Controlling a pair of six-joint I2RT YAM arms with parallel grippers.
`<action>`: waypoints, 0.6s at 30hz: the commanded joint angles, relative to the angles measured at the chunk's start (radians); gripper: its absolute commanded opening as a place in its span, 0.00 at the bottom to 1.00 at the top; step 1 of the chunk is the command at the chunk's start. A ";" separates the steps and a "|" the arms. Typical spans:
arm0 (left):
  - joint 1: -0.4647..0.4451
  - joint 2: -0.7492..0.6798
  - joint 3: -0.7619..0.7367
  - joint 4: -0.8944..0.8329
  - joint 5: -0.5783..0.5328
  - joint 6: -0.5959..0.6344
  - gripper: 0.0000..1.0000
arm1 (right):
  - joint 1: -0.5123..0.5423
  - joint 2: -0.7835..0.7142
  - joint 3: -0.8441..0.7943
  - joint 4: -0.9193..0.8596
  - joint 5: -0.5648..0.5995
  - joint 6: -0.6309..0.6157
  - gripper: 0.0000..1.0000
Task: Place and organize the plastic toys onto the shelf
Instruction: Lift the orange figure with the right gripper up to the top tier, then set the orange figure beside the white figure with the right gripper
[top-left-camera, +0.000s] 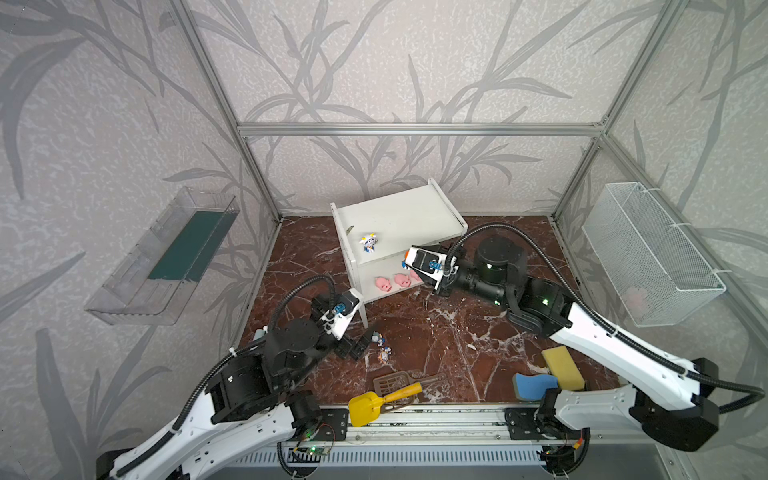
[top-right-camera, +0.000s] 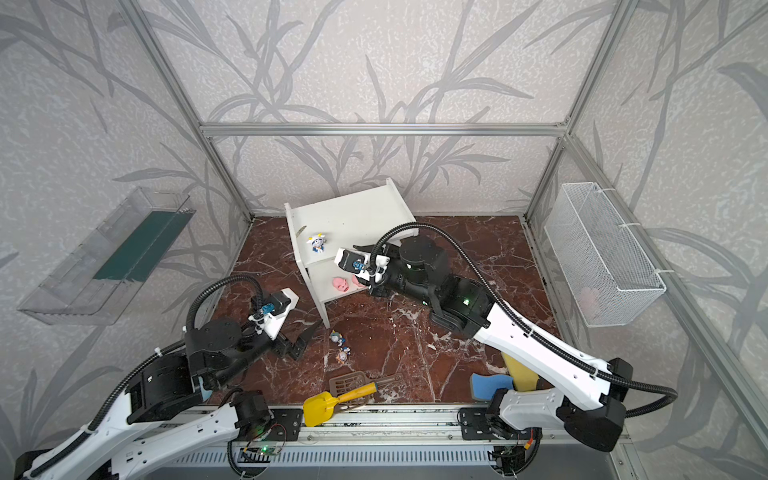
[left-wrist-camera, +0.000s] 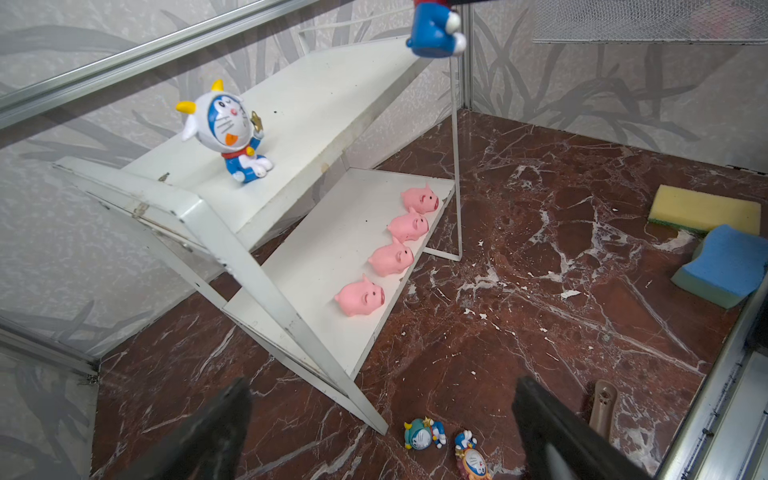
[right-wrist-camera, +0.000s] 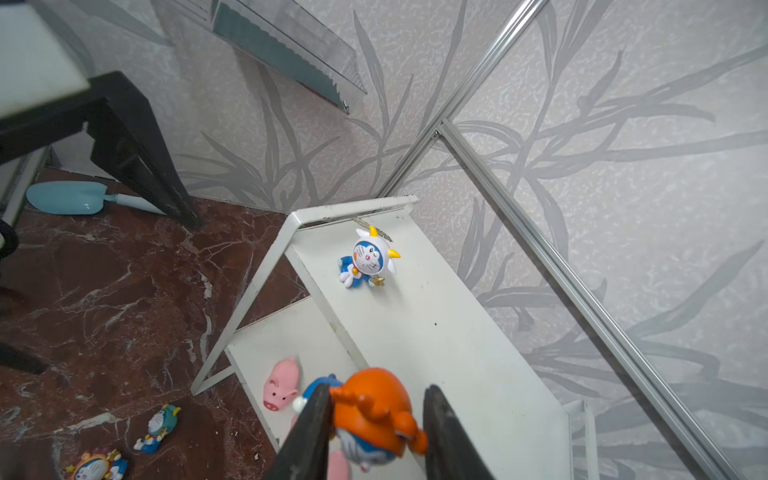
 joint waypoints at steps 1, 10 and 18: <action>0.006 -0.012 -0.007 0.003 -0.020 0.012 0.99 | -0.013 0.062 0.079 -0.039 -0.007 -0.107 0.33; 0.007 0.023 0.068 -0.020 -0.076 0.031 0.99 | -0.029 0.208 0.250 -0.113 0.009 -0.173 0.34; 0.006 0.061 0.142 -0.047 -0.079 0.052 0.99 | -0.037 0.283 0.321 -0.137 0.045 -0.224 0.35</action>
